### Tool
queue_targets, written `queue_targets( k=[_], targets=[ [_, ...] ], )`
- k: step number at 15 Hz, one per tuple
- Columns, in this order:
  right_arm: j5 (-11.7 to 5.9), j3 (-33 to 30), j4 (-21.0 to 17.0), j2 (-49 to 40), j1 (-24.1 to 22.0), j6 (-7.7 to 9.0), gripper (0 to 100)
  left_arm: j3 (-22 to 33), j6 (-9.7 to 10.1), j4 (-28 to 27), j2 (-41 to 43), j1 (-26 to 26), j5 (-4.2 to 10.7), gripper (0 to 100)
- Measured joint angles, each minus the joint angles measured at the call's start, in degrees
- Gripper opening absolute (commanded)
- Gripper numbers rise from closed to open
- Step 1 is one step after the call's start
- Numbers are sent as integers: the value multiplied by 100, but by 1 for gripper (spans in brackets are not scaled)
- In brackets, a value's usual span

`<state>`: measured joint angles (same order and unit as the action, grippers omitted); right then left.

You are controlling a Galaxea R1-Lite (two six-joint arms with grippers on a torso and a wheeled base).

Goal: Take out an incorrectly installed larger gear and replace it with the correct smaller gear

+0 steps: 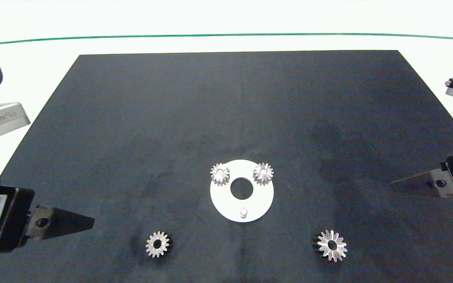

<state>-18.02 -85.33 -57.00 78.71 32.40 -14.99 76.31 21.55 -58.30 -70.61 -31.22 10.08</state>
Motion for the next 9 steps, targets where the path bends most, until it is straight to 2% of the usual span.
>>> queue_targets(
  k=[3, 4, 5, 7, 9],
  targets=[
    [0, 9, 1, -22, 1, -2, 100, -407, 113, 290, -172, -549, 89, 100],
    [0, 9, 0, -29, 1, -2, 100, -578, 129, 419, -229, -761, 227, 100],
    [0, 6, 0, -49, 1, -5, 100, -774, 187, 647, -296, -974, 433, 100],
    [0, 2, 0, -99, 4, 0, 100, -1159, 514, 1219, -511, -1379, 863, 100],
    [0, 2, 0, -138, 15, 12, 100, -1457, 662, 1597, -773, -1607, 1211, 100]
  ],
)
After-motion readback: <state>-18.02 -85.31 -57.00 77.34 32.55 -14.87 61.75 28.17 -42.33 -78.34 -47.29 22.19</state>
